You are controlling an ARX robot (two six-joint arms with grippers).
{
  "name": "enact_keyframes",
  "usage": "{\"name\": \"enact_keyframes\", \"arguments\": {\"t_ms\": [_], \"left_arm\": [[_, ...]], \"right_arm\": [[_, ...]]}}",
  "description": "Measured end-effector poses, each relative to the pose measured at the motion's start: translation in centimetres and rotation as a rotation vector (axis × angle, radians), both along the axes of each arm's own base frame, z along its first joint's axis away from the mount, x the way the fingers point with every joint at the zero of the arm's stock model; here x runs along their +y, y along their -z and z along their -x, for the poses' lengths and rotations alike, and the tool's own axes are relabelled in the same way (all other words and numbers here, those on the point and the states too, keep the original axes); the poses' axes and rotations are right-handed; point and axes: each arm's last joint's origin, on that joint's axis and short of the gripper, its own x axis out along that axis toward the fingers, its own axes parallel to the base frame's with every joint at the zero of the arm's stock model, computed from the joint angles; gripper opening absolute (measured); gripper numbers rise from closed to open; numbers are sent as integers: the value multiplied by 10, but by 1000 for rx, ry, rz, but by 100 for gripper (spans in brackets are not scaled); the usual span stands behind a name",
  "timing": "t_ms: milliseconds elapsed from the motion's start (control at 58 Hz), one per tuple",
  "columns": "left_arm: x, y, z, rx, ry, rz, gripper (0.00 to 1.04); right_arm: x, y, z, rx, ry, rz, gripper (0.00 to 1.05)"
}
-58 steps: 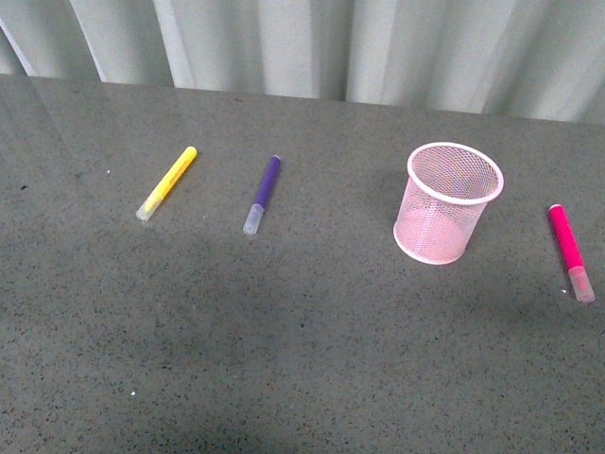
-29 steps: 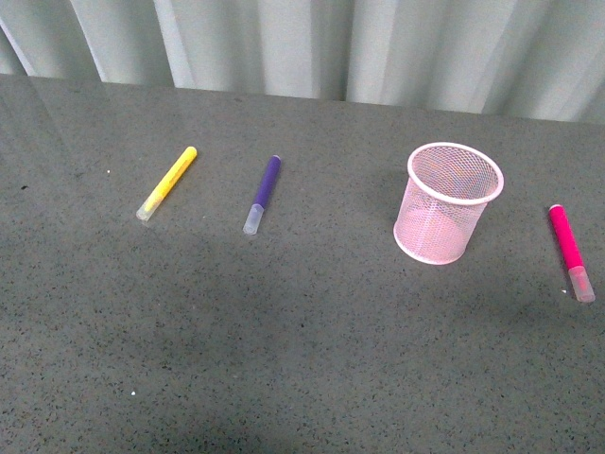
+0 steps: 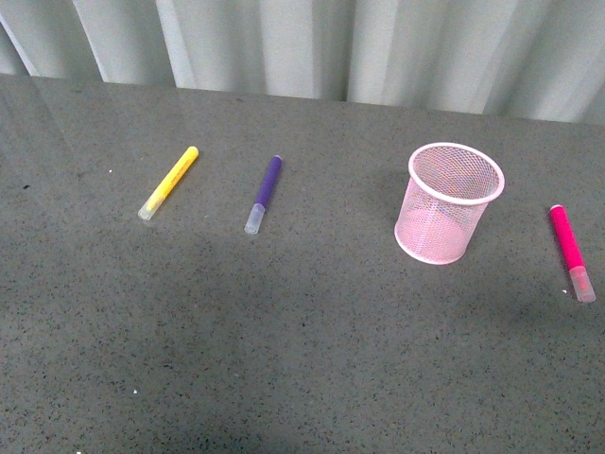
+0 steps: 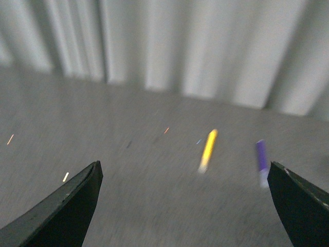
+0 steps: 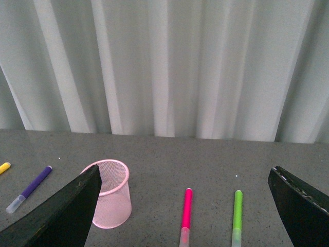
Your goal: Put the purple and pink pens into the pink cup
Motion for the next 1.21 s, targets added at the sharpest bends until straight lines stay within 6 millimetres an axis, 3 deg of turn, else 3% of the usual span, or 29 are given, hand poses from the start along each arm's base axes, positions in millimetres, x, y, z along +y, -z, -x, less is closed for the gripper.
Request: {"name": "enact_keyframes", "arguments": {"t_ms": [138, 276, 569, 741, 931, 1086, 1207], "left_arm": [[-10, -18, -40, -26, 13, 19, 98], [-24, -37, -104, -8, 112, -6, 98], [-62, -22, -222, 355, 387, -103, 98], [-71, -16, -259, 535, 489, -151, 98], [-67, -3, -286, 733, 527, -203, 98], [-68, 2, -307, 811, 520, -194, 98], [-81, 3, -322, 836, 516, -192, 98]], "right_arm": [[0, 0, 0, 0, -2, 0, 98], [0, 0, 0, 0, -2, 0, 98], [0, 0, 0, 0, -2, 0, 98], [0, 0, 0, 0, -2, 0, 98], [0, 0, 0, 0, -2, 0, 98], [0, 0, 0, 0, -2, 0, 98], [0, 0, 0, 0, -2, 0, 98]]}}
